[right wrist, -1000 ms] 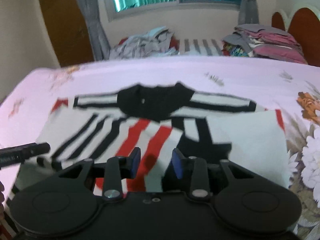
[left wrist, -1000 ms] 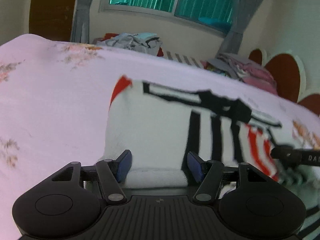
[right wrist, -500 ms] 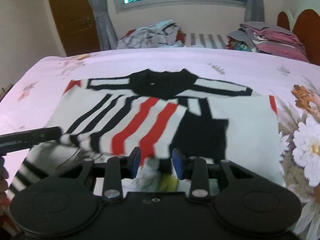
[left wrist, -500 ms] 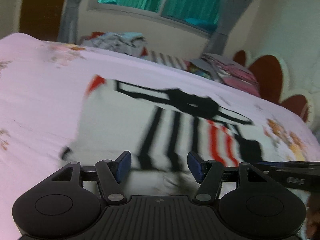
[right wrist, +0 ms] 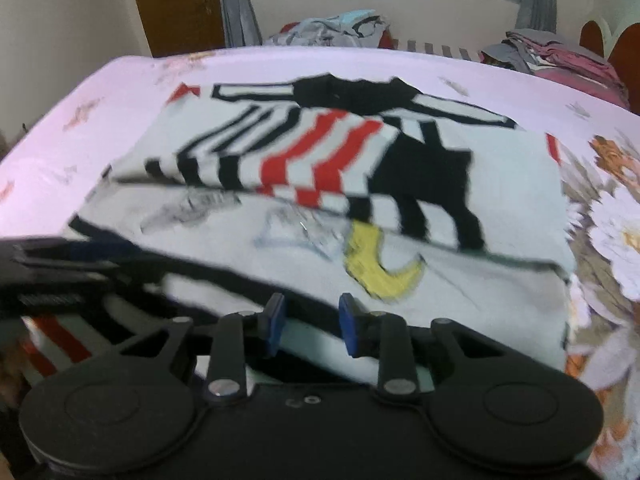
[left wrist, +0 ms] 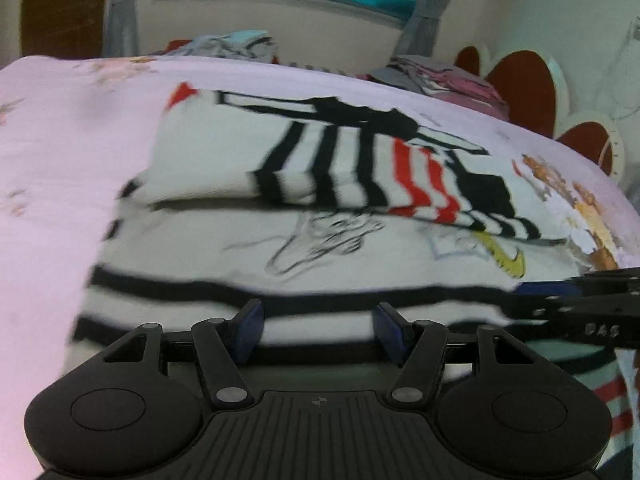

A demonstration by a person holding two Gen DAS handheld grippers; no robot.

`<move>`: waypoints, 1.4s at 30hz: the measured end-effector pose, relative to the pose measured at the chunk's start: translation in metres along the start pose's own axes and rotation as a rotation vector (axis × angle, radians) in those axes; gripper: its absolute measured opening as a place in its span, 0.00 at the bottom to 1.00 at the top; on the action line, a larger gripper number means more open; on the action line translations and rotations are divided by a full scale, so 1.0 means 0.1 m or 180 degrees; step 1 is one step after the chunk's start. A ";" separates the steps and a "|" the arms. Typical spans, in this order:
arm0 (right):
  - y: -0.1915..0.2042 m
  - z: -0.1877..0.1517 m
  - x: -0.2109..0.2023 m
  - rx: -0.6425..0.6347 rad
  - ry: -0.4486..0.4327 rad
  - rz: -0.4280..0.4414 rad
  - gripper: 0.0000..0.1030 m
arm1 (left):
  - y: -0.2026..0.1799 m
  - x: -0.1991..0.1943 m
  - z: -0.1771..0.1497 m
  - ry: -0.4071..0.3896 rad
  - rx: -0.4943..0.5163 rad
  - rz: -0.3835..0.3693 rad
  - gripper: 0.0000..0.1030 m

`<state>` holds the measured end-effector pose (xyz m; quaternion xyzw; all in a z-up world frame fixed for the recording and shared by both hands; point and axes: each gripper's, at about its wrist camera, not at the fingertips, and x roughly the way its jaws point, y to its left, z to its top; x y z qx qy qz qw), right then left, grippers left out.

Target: Fold small clothes

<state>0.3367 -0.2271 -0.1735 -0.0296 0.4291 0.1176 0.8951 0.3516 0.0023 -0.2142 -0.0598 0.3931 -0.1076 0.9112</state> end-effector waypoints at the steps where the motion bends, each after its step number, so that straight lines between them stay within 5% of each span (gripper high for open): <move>1: -0.04 -0.04 -0.04 -0.0017 -0.0003 -0.0042 0.28 | 0.05 -0.06 -0.04 0.0006 -0.0031 0.0026 0.59; 5: -0.18 -0.17 -0.17 0.0051 0.0016 -0.0196 0.28 | 0.20 -0.24 -0.14 0.0034 -0.0032 0.0148 0.60; 8: -0.09 -0.21 -0.31 0.0204 -0.0023 -0.0026 0.31 | 0.16 -0.38 -0.17 0.0065 -0.0022 0.0213 0.60; 17: 0.65 -0.37 -0.37 0.0137 -0.0033 0.0095 0.31 | -0.16 -0.46 -0.20 0.0060 0.0203 -0.0336 0.60; 20: 0.75 -0.48 -0.33 0.0055 0.0059 -0.0102 0.30 | -0.04 -0.43 -0.34 0.0247 0.0235 -0.0229 0.60; 31: 0.56 -0.89 -0.68 0.0292 0.0104 -0.0696 0.31 | 0.26 -0.77 -0.56 0.0252 0.0317 -0.0234 0.60; 42: 0.74 -1.01 -0.93 0.0409 0.0034 -0.0699 0.35 | 0.31 -0.97 -0.62 0.0234 0.0298 -0.0178 0.60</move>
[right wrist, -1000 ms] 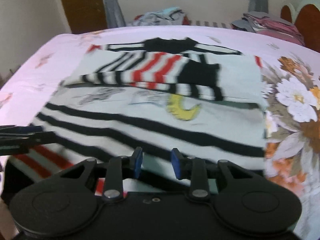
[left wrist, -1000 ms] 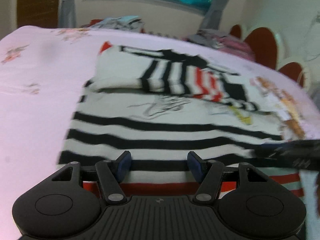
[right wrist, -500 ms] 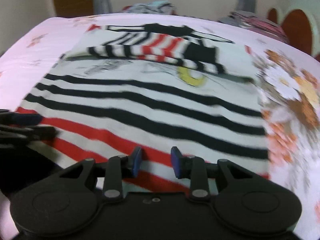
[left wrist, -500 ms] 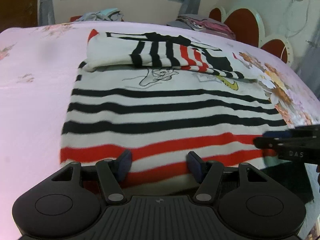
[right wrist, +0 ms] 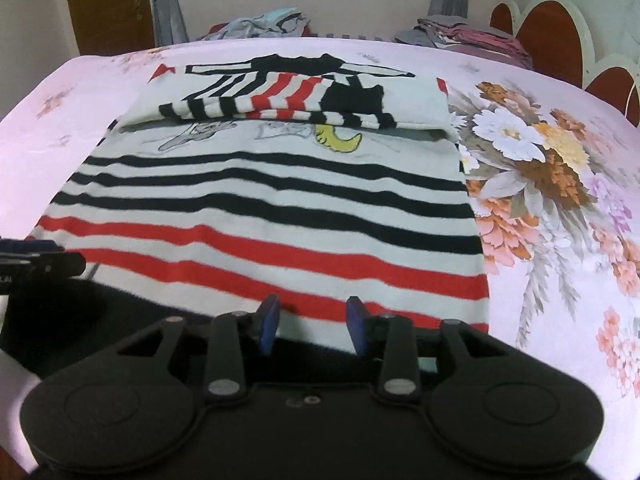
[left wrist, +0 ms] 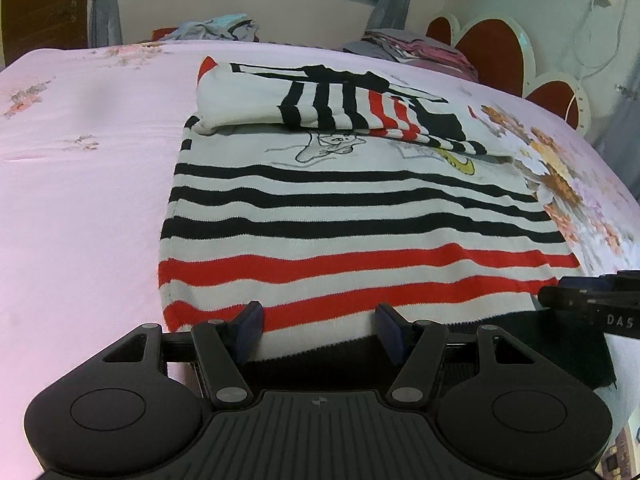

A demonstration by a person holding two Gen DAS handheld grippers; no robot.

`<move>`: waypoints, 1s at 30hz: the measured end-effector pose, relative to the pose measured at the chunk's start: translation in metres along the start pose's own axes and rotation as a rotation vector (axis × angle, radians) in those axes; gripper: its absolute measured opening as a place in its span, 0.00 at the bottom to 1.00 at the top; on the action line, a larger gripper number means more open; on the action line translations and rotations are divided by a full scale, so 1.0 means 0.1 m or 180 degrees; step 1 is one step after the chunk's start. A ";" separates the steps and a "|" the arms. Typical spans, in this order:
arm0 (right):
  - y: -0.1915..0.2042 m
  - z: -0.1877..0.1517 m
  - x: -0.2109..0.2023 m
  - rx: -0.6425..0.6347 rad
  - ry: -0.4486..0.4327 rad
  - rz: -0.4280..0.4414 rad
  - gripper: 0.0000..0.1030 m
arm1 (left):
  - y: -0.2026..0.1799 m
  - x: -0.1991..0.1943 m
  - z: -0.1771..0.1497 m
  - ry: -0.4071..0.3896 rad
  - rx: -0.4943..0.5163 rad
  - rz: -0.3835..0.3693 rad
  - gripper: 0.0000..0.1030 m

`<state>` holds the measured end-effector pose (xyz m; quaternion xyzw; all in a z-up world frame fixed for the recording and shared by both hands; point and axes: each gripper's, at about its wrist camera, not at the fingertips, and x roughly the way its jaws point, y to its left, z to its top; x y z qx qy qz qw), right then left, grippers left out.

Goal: Fold small clothes
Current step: 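Grasp the black hem with both grippers and lift it toward the collar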

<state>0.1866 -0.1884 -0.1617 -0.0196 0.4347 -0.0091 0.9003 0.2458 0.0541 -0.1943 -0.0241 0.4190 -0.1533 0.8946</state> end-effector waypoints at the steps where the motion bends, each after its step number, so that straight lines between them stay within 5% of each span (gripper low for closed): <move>1: 0.01 -0.02 0.01 -0.0009 0.0033 -0.0011 0.36 | -0.01 -0.01 -0.01 0.0000 0.0014 0.0009 0.60; 13: -0.05 -0.16 -0.17 0.0157 -0.0031 -0.0013 0.39 | 0.03 -0.14 -0.09 -0.0040 0.0031 -0.0026 0.60; 19: 0.23 -0.21 -0.13 -0.0080 -0.0003 0.0192 0.27 | -0.04 -0.11 -0.21 0.0026 0.0160 -0.0061 0.60; 30: -0.15 -0.40 -0.32 0.0077 0.0001 -0.0182 0.32 | 0.22 -0.42 -0.34 -0.0099 0.0008 0.0017 0.60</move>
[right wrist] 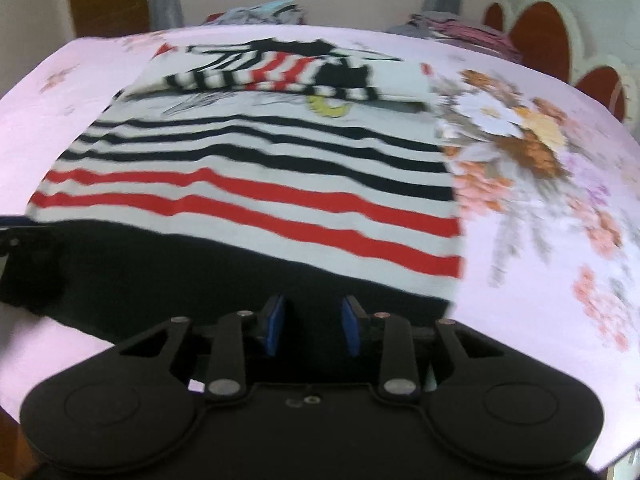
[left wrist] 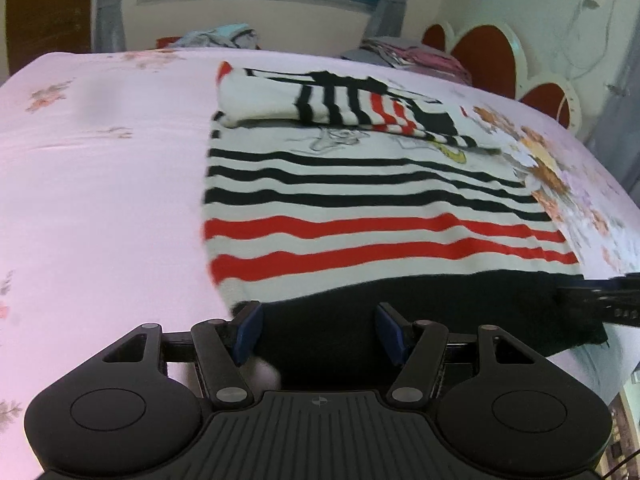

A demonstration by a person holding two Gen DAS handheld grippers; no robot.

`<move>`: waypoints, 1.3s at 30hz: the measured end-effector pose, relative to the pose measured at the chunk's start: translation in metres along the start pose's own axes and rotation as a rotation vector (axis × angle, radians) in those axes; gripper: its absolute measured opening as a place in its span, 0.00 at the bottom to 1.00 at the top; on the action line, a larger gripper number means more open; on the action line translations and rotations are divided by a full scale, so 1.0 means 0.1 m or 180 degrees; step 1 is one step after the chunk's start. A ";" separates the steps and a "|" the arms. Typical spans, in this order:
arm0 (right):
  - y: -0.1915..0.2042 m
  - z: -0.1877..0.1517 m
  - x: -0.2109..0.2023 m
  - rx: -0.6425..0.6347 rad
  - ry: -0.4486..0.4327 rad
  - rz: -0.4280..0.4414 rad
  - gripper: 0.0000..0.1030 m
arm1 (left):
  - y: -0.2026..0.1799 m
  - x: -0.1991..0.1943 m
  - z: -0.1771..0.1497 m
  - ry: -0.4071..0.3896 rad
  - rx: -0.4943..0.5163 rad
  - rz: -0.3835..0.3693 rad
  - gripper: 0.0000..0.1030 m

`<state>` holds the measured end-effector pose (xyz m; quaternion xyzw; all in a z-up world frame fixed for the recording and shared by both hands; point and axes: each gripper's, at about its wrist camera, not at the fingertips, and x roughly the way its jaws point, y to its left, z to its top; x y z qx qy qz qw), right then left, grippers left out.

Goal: Fold small clothes
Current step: 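Grasp the black hem with both grippers and lift it toward the collar, then carry the held hem over the folded sleeves with both grippers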

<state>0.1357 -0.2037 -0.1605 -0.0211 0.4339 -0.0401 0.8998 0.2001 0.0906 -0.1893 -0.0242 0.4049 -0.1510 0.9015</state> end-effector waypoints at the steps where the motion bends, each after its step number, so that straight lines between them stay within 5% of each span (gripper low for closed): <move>1: -0.06 -0.01 -0.02 0.0050 -0.0002 -0.0027 0.32 | 0.04 -0.01 -0.01 0.0019 -0.0007 0.0058 0.60; 8: -0.47 -0.14 -0.10 0.0438 0.0020 -0.0172 0.45 | 0.31 -0.03 -0.12 0.0151 -0.0350 0.0028 0.60; 25: -0.58 -0.21 0.06 0.0930 0.0134 0.0079 0.52 | -0.01 0.19 -0.07 0.0261 -0.0389 -0.0277 0.60; 32: -0.54 -0.13 0.13 0.0869 0.0164 0.0194 0.34 | -0.05 0.27 -0.04 0.0296 -0.0461 -0.0467 0.59; 35: -0.57 -0.13 0.14 0.0934 0.0168 0.0295 0.20 | -0.03 0.30 -0.02 0.0319 -0.0499 -0.0516 0.36; 39: -0.61 -0.13 0.14 0.0951 0.0178 0.0340 0.18 | 0.04 0.33 -0.02 0.0348 -0.0549 -0.0563 0.27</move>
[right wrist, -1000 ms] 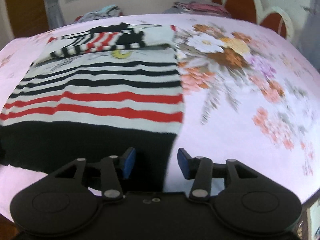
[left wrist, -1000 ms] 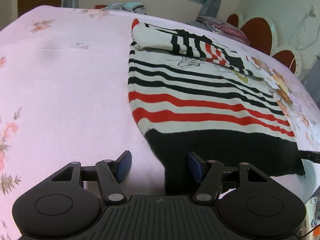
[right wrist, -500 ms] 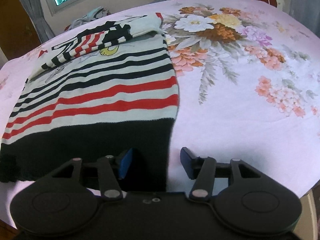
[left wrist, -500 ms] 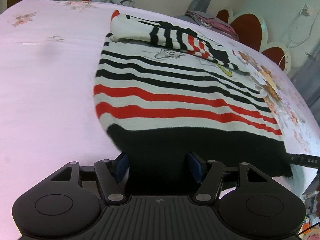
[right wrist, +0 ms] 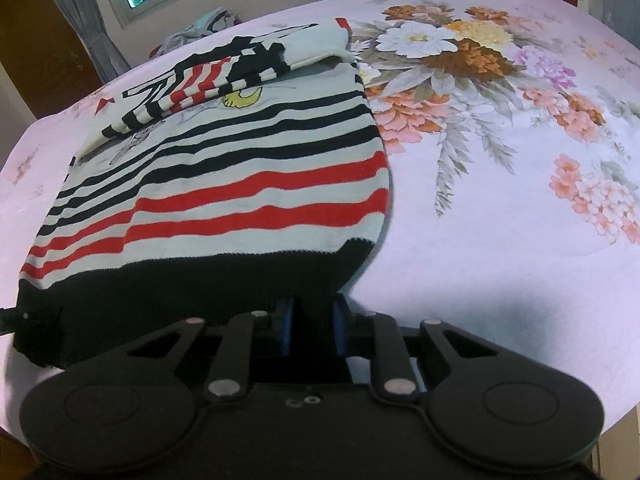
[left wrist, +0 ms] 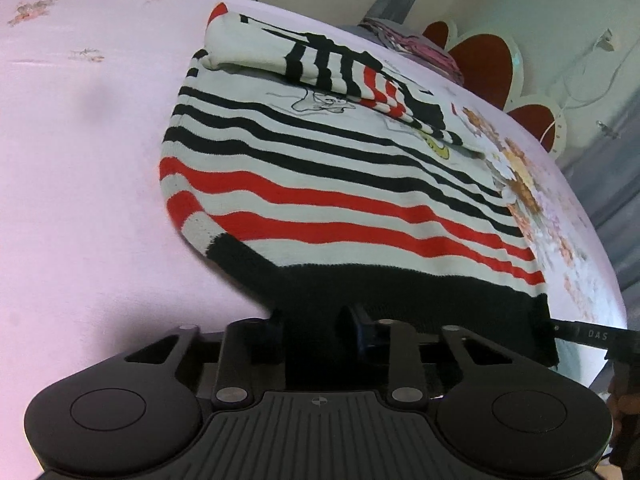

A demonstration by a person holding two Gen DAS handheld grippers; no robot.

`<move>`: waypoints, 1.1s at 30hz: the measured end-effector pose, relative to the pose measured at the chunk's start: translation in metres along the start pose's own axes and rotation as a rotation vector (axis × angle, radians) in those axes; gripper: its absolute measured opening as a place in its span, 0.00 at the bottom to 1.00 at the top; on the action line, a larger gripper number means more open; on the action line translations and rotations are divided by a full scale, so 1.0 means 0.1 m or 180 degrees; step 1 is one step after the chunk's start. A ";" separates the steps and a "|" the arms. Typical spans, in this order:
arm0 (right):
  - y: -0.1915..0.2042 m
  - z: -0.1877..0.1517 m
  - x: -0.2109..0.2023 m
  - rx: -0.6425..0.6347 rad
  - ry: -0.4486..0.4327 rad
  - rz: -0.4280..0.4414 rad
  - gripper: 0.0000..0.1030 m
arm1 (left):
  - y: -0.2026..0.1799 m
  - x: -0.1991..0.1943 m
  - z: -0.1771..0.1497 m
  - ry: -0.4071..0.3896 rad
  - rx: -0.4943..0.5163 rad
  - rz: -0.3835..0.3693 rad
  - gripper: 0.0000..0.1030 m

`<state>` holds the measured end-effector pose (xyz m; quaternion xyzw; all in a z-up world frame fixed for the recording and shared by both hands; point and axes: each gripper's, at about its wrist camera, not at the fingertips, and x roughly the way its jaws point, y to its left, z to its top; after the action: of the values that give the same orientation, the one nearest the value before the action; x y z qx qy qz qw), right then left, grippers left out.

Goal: Fold small clothes
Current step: 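Carry the held hem over the folded sleeves with both grippers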

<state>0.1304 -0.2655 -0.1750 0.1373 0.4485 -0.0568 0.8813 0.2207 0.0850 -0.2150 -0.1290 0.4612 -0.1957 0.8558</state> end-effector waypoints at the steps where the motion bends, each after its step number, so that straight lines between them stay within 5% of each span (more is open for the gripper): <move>1: -0.01 0.01 -0.01 0.0005 -0.0005 -0.0007 0.17 | 0.01 0.00 0.00 0.0010 0.0005 -0.0009 0.27; 9: 0.00 0.07 0.04 -0.0018 0.0192 0.0039 0.35 | 0.05 0.03 0.06 0.0103 -0.0103 -0.0087 0.28; 12: 0.02 0.12 0.06 -0.0041 0.0288 0.0104 0.23 | 0.05 0.01 0.06 0.0095 -0.0106 -0.0078 0.26; 13: 0.01 0.15 0.06 -0.0030 0.0324 0.0168 0.12 | 0.06 0.01 0.07 0.0093 -0.0119 -0.0075 0.19; 16: 0.02 0.20 0.04 -0.0047 0.0344 0.0256 0.10 | 0.08 -0.03 0.13 0.0075 -0.0143 -0.0114 0.13; 23: 0.03 0.51 -0.17 0.0063 0.0097 0.0661 0.10 | 0.01 -0.21 0.42 -0.0165 -0.0086 -0.0236 0.11; 33: -0.01 1.38 -0.25 0.0266 -0.0442 0.1030 0.10 | -0.11 -0.26 1.23 -0.0725 -0.0097 -0.0318 0.11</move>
<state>0.2223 -0.3074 -0.0783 0.2398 0.3560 0.0579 0.9014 0.3090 0.0923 -0.1244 -0.1862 0.3570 -0.2150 0.8897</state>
